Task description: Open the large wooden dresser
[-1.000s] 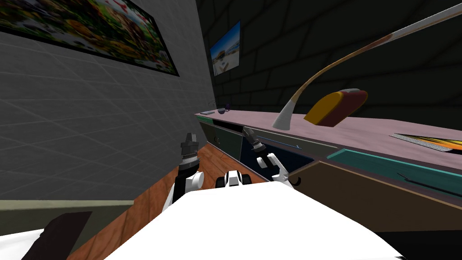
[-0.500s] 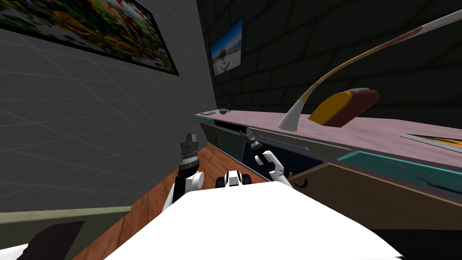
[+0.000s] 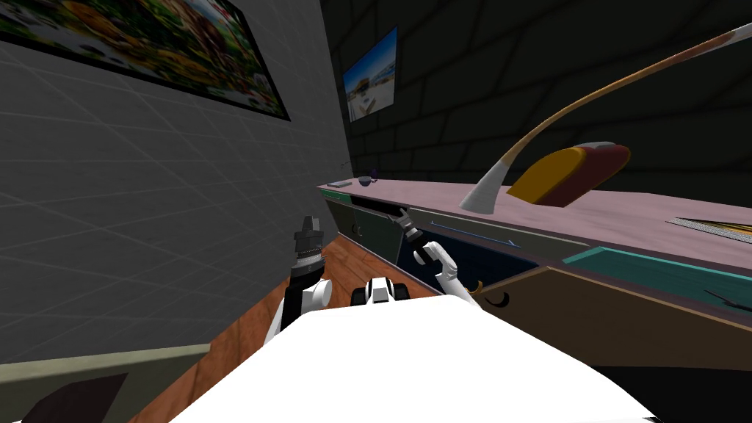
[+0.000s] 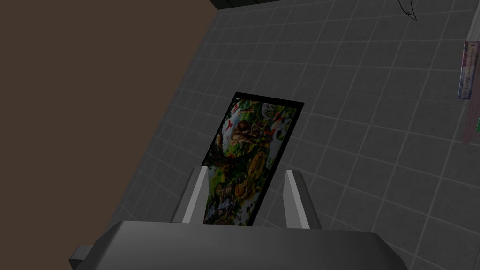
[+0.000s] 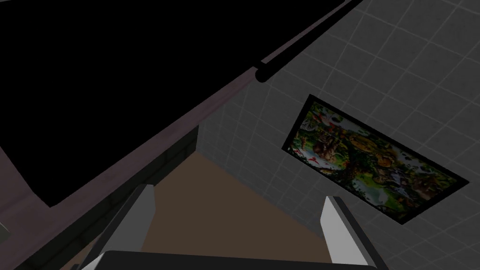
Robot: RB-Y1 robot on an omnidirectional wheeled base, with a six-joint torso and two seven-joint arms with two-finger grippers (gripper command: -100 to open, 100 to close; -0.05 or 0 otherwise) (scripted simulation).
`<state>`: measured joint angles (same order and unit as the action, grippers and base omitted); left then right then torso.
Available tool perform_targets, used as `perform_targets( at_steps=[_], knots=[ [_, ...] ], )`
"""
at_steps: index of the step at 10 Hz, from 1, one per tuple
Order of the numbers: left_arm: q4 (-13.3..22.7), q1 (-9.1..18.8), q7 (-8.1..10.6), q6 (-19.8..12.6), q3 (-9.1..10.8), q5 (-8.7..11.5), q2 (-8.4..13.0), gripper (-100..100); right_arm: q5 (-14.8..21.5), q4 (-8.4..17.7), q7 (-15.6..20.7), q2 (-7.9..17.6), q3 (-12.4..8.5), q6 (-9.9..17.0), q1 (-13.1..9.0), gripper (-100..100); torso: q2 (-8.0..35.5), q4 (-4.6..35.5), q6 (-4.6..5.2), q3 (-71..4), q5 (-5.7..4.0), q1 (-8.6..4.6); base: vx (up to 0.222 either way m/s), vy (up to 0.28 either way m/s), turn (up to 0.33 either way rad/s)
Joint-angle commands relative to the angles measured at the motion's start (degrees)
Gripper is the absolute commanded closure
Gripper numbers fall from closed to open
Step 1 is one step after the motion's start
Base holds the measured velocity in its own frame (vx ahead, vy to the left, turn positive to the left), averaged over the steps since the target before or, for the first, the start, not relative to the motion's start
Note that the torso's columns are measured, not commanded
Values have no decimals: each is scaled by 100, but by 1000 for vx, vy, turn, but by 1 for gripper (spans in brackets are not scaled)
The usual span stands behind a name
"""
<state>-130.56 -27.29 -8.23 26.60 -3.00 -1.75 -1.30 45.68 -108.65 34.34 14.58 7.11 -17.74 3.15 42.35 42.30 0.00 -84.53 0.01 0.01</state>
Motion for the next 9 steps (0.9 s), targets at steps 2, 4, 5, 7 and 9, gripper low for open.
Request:
perform_targets(
  at_steps=[2,4,5,7,9],
  knots=[
    [0,0,0,0,0,0,0,0,603,312,475,122,60,234,-317,-100,-9,-2,0,-5,-2,-7,38,86,-24],
    [0,0,0,0,0,0,0,0,913,464,690,179,84,335,-464,-100,-6,-2,1,-4,-1,-5,26,75,-32],
    [0,0,0,0,0,0,0,0,999,464,690,179,84,335,-464,-100,-3,-1,0,-2,-2,-5,14,58,-20],
    [0,0,0,0,0,0,0,0,1280,615,900,238,105,430,-606,-100,-2,0,0,-1,-1,-1,11,64,-29],
    [0,0,0,0,0,0,0,0,1678,910,1265,362,141,607,-877,-100,-7,-2,-1,-4,0,4,10,87,-44]
  ],
)
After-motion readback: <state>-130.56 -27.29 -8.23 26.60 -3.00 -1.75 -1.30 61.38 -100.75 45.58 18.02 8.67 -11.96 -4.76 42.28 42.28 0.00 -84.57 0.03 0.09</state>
